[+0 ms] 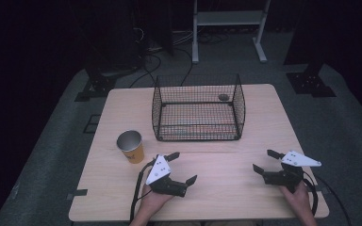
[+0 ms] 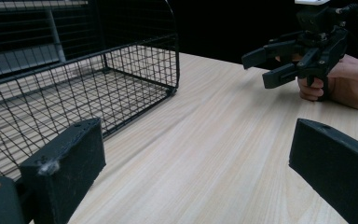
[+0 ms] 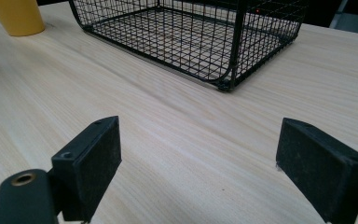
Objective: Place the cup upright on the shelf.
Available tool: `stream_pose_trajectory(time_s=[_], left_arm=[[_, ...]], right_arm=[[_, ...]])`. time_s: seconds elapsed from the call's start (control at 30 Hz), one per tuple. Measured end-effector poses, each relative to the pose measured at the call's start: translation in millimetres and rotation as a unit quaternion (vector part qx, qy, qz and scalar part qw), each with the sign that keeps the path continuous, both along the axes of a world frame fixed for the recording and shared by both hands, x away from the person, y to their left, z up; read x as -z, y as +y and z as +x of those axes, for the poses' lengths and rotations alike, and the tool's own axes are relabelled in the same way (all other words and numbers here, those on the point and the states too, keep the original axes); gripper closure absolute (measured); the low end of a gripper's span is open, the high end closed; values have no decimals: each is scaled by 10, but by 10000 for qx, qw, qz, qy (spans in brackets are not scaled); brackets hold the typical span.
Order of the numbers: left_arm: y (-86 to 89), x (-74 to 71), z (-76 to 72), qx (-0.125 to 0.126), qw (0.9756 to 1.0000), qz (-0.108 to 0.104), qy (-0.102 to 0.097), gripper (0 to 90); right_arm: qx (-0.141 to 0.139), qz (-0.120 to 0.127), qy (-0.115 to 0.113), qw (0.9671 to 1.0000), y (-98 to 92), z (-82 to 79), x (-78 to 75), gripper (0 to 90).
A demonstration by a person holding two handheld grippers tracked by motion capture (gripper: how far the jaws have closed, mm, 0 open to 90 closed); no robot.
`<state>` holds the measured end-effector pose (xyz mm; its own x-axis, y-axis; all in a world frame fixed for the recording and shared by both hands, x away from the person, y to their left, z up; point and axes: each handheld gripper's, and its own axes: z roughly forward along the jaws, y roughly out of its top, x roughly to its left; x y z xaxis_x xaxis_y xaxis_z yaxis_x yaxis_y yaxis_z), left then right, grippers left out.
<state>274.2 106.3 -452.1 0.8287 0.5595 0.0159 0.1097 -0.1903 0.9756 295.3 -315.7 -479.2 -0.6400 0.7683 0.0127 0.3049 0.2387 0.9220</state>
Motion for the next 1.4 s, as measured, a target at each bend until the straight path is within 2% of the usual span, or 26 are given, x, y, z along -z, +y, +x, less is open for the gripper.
stream_pose_trajectory(time_s=[0.7, 1.4], left_arm=[[197, -181, 9, -138, 9998, -91, -108, 33], [346, -327, -12, -234, 9995, 11, -212, 32]], right_arm=[[19, 3, 14, 10000, 1, 1, 0, 130], [18, 5, 16, 10000, -1, 1, 0, 130]])
